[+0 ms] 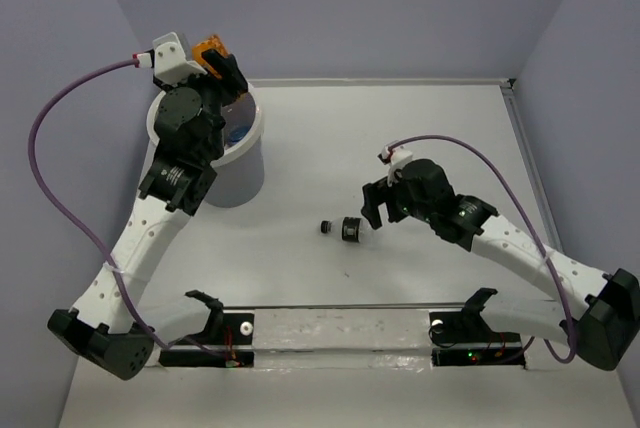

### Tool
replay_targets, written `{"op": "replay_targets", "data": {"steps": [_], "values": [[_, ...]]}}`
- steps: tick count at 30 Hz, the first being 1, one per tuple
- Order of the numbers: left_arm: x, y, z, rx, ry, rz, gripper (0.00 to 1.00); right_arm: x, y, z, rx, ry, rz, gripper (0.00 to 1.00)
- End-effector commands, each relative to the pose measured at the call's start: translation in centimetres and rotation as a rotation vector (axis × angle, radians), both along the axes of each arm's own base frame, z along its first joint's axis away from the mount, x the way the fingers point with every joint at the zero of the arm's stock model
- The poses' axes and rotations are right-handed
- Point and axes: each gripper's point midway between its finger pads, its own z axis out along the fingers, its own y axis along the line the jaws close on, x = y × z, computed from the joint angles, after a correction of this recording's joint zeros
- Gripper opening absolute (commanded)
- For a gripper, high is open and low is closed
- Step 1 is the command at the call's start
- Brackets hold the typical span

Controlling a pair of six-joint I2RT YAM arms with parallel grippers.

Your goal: Put the plastic bottles in the bin

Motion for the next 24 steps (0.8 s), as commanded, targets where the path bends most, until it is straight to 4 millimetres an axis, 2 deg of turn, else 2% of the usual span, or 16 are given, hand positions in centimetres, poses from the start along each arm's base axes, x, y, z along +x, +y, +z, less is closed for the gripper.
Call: {"op": "replay_targets", "data": {"steps": [1,4,6,7,8,9,10,11,12,14,17,20,21,23,24], "values": [[2.0,2.8,-0.2,0.022,-0.002,0.072,0.50,-1.8,2.3,-1.1,-0.002,0.062,0.137,0.94],[3.1,5.8,-2.3,0.015,0.028,0.167,0.54,-2.7,3.8,-4.6,-0.087,0.141,0.201,0.94],[3.9,6.9,-3.8,0.018,0.054,0.197,0.57,-2.6,4.4,-5.4,-0.134,0.139,0.215,0.95],[4.3,7.9,-4.3,0.020,0.068,0.221,0.61,-2.4,4.5,-6.6,-0.166,0.163,0.218,0.95],[4.9,8.0,-5.1,0.028,0.089,0.217,0.67,-2.6,4.8,-7.0,-0.182,0.168,0.234,0.95],[5.1,8.1,-5.5,0.031,0.100,0.215,0.83,-2.4,5.4,-6.8,-0.189,0.159,0.253,0.95],[5.3,8.4,-5.9,0.033,0.116,0.216,0.89,-1.9,5.2,-7.5,-0.223,0.157,0.238,0.95],[5.2,8.2,-5.7,0.032,0.114,0.201,0.97,-1.7,5.3,-7.5,-0.232,0.153,0.243,0.95],[5.1,7.9,-5.5,0.032,0.108,0.184,0.99,-1.5,5.3,-7.7,-0.246,0.151,0.244,0.95],[4.6,7.3,-4.7,0.026,0.086,0.144,0.99,-1.2,5.8,-7.7,-0.265,0.140,0.263,0.96],[2.8,6.0,-2.5,-0.008,0.025,0.051,0.99,-1.0,6.2,-8.5,-0.318,0.142,0.296,0.96],[1.3,4.7,-1.9,-0.026,-0.004,-0.038,0.99,-0.9,6.1,-9.6,-0.370,0.155,0.308,0.97],[0.2,4.2,-1.1,-0.031,-0.031,-0.080,0.99,-1.1,6.7,-9.3,-0.366,0.152,0.332,0.97],[-0.7,3.7,-1.5,-0.045,-0.032,-0.117,0.99,-1.7,7.6,-9.8,-0.371,0.162,0.397,0.97],[-1.8,3.2,-1.0,-0.044,-0.051,-0.154,0.99,-1.7,8.1,-9.6,-0.365,0.157,0.422,0.97]]}}
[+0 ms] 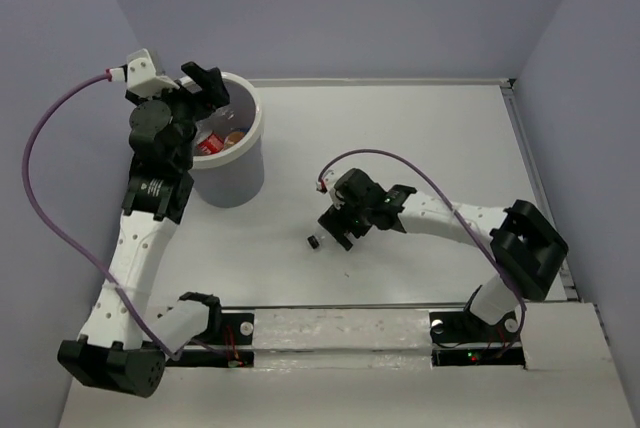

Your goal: Put the plastic bottles in the bin

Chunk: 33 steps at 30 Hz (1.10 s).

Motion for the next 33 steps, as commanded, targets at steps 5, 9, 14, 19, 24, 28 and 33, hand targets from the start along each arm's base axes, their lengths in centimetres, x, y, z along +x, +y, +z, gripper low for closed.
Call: {"op": "replay_targets", "data": {"steps": [5,9,14,19,24,28,33], "values": [[-5.6,-3.0,1.4,-0.032,-0.089,-0.224,0.99,-1.9,4.3,-0.3,0.034,0.072,0.292,0.97],[-7.8,-3.8,-0.2,-0.033,-0.090,-0.290,0.99,-1.1,4.6,-0.8,0.008,0.077,0.262,0.97],[-8.6,-4.2,-2.6,-0.030,-0.057,-0.324,0.99,-0.6,4.5,3.1,0.094,0.025,0.134,0.98],[-9.5,-4.5,-2.6,-0.018,-0.073,-0.347,0.99,-3.3,4.9,6.5,0.210,-0.016,0.248,0.98],[-9.8,-4.3,-2.7,-0.014,-0.081,-0.344,0.99,-3.3,5.2,7.1,0.120,-0.036,0.337,0.97],[-9.7,-4.4,-3.3,-0.013,-0.078,-0.344,0.99,-2.6,7.5,6.7,0.080,-0.075,0.504,0.97],[-10.2,-3.5,-3.0,0.016,-0.092,-0.306,0.99,-1.0,6.8,2.4,-0.112,-0.012,0.499,0.99]]}}
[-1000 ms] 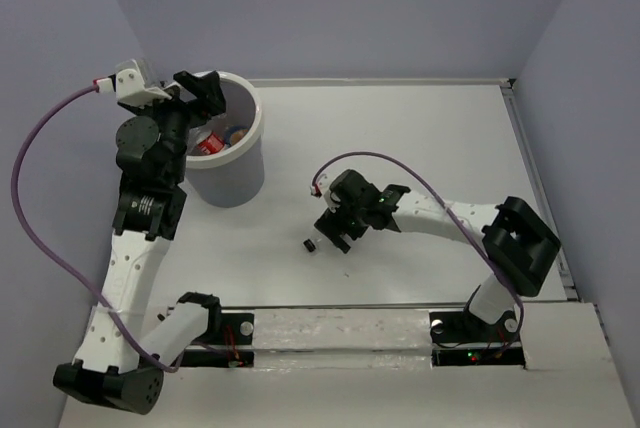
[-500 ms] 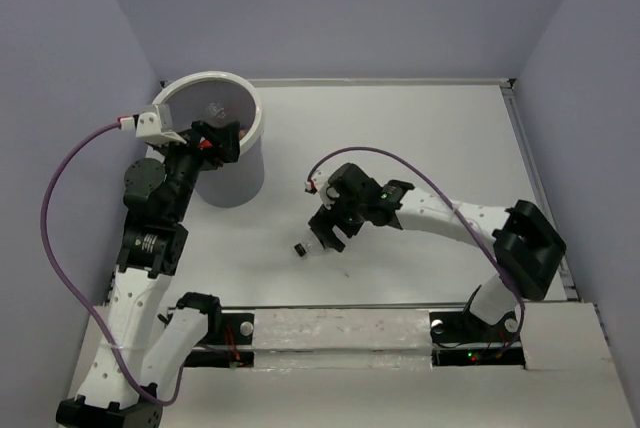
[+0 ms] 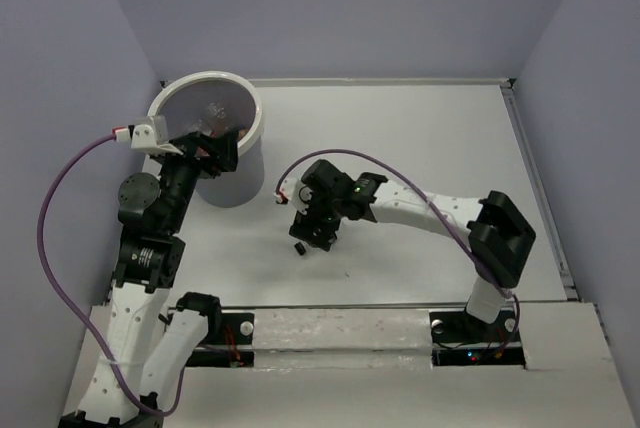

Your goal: Put the plastic bottles in the bin

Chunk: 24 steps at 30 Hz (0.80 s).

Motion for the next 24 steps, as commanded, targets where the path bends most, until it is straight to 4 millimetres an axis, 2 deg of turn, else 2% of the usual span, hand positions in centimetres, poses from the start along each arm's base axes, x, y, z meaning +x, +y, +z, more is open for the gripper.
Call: {"op": "replay_targets", "data": {"steps": [1,5,7,8,10,11,14,15,18,20,21,24], "values": [[-0.6,0.5,1.2,0.022,-0.061,0.020,0.99,0.7,-0.9,-1.5,-0.140,-0.018,0.054,0.99],[-0.9,0.5,1.6,0.016,-0.084,0.016,0.99,0.9,-0.4,-2.8,-0.158,-0.003,0.072,0.99],[-1.1,0.5,1.7,0.019,-0.089,0.016,0.99,0.8,-0.6,-4.2,-0.191,0.018,0.080,0.99],[-1.1,0.6,1.7,0.020,-0.088,0.020,0.99,0.5,-1.1,-5.7,-0.238,0.049,0.081,0.99],[-1.5,0.9,1.9,0.014,-0.100,0.032,0.99,0.1,-1.4,-6.9,-0.261,0.074,0.081,0.99],[-1.6,1.0,2.0,0.013,-0.106,0.038,0.99,-0.1,-1.4,-7.6,-0.266,0.091,0.085,0.96],[-2.2,1.3,2.6,0.003,-0.127,0.048,0.99,-0.5,-0.8,-8.0,-0.227,0.108,0.084,0.88],[-2.5,1.5,2.9,-0.002,-0.139,0.054,0.99,-0.4,-0.6,-7.3,-0.205,0.099,0.079,0.80],[-3.3,1.9,3.7,-0.013,-0.169,0.066,0.99,0.1,0.3,-5.8,-0.140,0.067,0.055,0.69],[-3.7,2.6,4.3,-0.028,-0.189,0.102,0.99,0.9,1.0,-3.3,-0.071,0.014,0.024,0.63],[-4.3,3.0,4.9,-0.039,-0.210,0.116,0.99,1.0,1.3,-1.0,-0.018,-0.016,0.012,0.58],[-5.7,3.8,6.3,-0.064,-0.262,0.147,0.99,1.9,2.3,3.8,0.112,-0.102,-0.009,0.56]]}}
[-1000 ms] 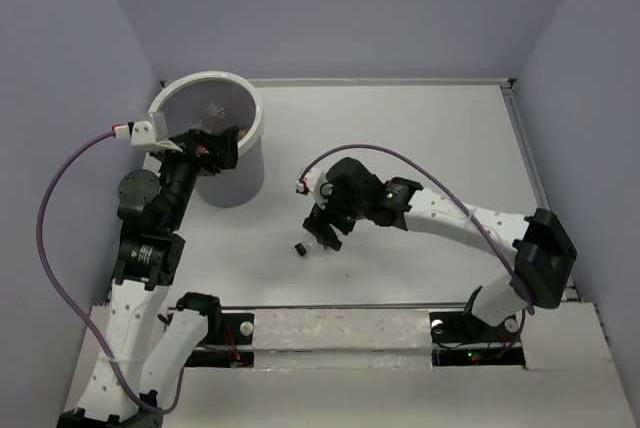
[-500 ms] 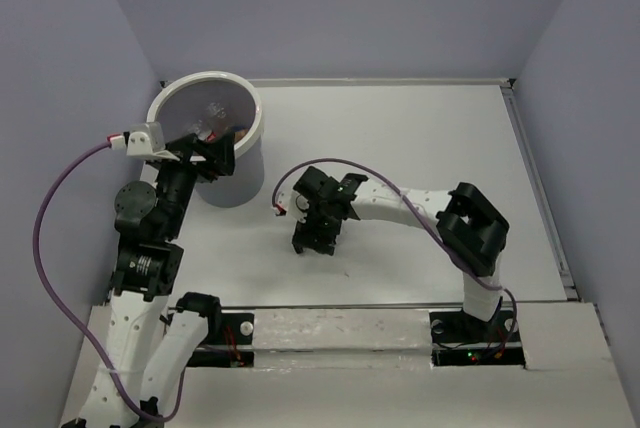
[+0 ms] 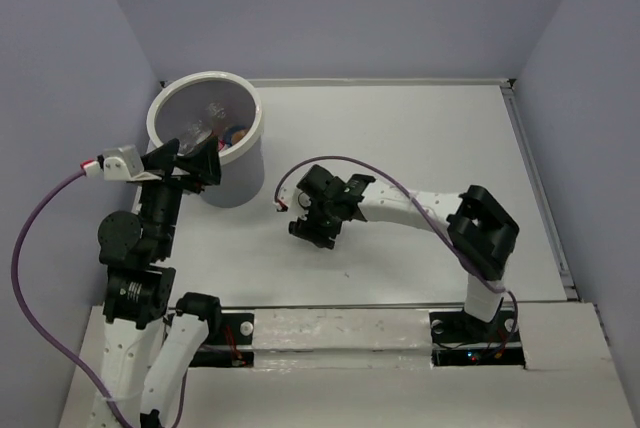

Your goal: Put the plastic bottles in the bin

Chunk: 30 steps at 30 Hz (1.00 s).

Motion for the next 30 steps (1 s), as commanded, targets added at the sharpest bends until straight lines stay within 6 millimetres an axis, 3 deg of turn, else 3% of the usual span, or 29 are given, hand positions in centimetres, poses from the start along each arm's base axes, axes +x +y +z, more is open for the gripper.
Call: {"op": "replay_targets", "data": {"steps": [1,3,4,5,6,8,9,10,13,14,15,16,18,20,21,22,23,24,25,26,27,30], "values": [[-2.2,1.7,3.6,-0.042,-0.134,0.066,0.99,2.2,3.6,12.7,0.361,-0.215,-0.045,0.56],[-2.7,2.1,3.9,-0.050,-0.151,0.081,0.99,2.8,4.2,17.1,0.468,-0.286,-0.057,0.57],[-2.9,2.4,3.8,-0.054,-0.153,0.095,0.99,3.3,4.6,21.4,0.580,-0.358,-0.078,0.57],[-2.9,2.5,3.7,-0.059,-0.152,0.101,0.99,3.7,5.1,22.6,0.618,-0.382,-0.077,0.57],[-2.9,2.7,3.5,-0.061,-0.151,0.113,0.99,3.8,5.3,26.6,0.705,-0.433,-0.082,0.57],[-2.7,2.7,3.0,-0.060,-0.142,0.114,0.99,4.4,6.0,31.7,0.849,-0.502,-0.101,0.58],[-2.6,2.8,2.9,-0.062,-0.137,0.120,0.99,4.8,6.7,32.8,0.882,-0.516,-0.102,0.58],[-2.7,3.0,2.9,-0.061,-0.137,0.129,0.99,5.0,7.4,36.5,0.984,-0.549,-0.108,0.58],[-2.8,3.8,2.6,-0.072,-0.122,0.173,0.99,6.3,9.9,38.4,1.085,-0.575,-0.107,0.58],[-2.8,4.0,2.4,-0.074,-0.116,0.184,0.99,6.7,10.4,40.9,1.165,-0.611,-0.114,0.58],[-2.8,4.3,2.2,-0.077,-0.108,0.200,0.99,7.2,11.0,41.5,1.190,-0.621,-0.120,0.58],[-2.9,4.5,2.2,-0.077,-0.107,0.208,0.99,8.3,12.4,40.5,1.190,-0.618,-0.134,0.58],[-3.0,4.7,2.2,-0.079,-0.106,0.221,0.99,8.8,13.4,43.3,1.291,-0.656,-0.131,0.58],[-3.2,5.2,2.2,-0.080,-0.106,0.244,0.99,9.9,15.6,42.5,1.327,-0.648,-0.124,0.58],[-3.2,5.4,2.0,-0.083,-0.103,0.256,0.99,9.9,15.8,44.6,1.372,-0.669,-0.112,0.58],[-3.3,5.5,2.1,-0.085,-0.104,0.262,0.99,10.2,16.4,44.8,1.385,-0.674,-0.110,0.58],[-3.3,5.5,1.9,-0.084,-0.103,0.264,0.99,11.3,17.8,43.0,1.371,-0.655,-0.123,0.58],[-3.4,5.7,2.1,-0.087,-0.108,0.268,0.99,11.4,17.9,44.8,1.410,-0.678,-0.123,0.59],[-3.4,5.7,2.0,-0.085,-0.107,0.269,0.99,12.3,19.1,43.1,1.387,-0.668,-0.132,0.62],[-3.4,5.6,2.0,-0.085,-0.107,0.267,0.99,12.7,19.5,42.9,1.388,-0.666,-0.138,0.84],[-3.4,5.6,1.9,-0.084,-0.105,0.266,0.99,12.9,19.9,42.7,1.384,-0.659,-0.140,0.98],[-3.4,5.6,1.9,-0.085,-0.105,0.268,0.99,13.0,20.2,43.4,1.381,-0.647,-0.141,1.00]]}}
